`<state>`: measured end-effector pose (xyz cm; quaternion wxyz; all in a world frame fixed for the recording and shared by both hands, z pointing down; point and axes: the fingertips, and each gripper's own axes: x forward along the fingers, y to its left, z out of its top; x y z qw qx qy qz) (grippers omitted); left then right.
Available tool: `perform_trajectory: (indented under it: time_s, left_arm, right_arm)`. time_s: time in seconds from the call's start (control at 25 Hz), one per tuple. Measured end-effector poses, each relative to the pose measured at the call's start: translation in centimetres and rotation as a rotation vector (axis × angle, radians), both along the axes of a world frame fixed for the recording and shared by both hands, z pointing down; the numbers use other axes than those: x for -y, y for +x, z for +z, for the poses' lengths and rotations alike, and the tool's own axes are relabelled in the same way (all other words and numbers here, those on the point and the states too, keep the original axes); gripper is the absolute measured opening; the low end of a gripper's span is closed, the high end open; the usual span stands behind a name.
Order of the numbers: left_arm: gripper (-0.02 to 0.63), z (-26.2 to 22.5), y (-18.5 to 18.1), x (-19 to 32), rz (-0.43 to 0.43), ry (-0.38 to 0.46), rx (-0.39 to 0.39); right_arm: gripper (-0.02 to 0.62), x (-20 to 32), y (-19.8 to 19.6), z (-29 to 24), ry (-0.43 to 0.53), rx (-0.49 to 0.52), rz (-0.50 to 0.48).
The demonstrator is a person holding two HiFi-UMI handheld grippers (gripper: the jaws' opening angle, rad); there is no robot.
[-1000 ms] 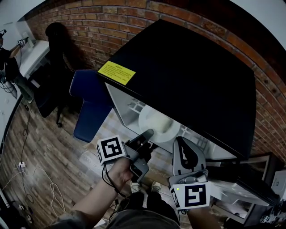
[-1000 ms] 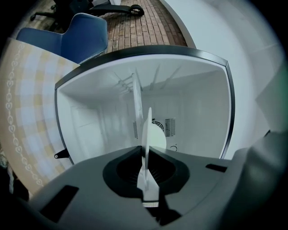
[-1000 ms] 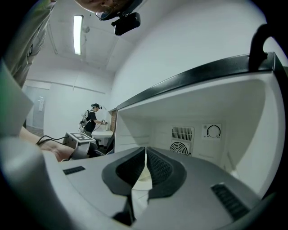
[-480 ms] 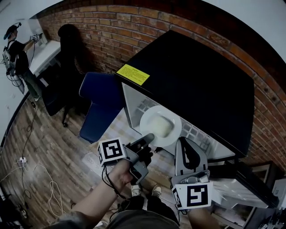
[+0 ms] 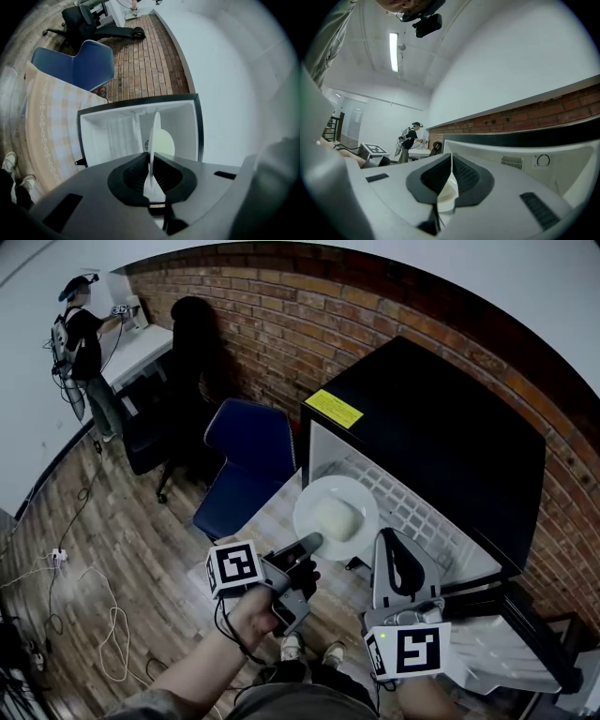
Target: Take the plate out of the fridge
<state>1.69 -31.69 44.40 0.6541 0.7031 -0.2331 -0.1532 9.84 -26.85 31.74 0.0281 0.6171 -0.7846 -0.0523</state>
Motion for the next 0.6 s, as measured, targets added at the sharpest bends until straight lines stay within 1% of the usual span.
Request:
perform_trajectory:
  time_s: [0.24, 0.36, 0.6]
  left_arm:
    - [0.032, -1.2, -3.8, -1.0, -0.076, 0.011, -0.001]
    - [0.032, -1.8, -6.1, -1.4, -0.138, 0.024, 0.0]
    - [0.032, -2.3, -10.8, -3.0, -0.231, 0.033, 0.008]
  right_arm:
    - [0.031, -0.4, -2.6, -1.7, 0.029, 0.003, -0.066]
    - [0.031, -0.2, -4.3, -2.4, 0.05, 0.005, -0.124]
    - [0.031, -0.9, -8.0, -3.1, 0.067, 0.01, -0.215]
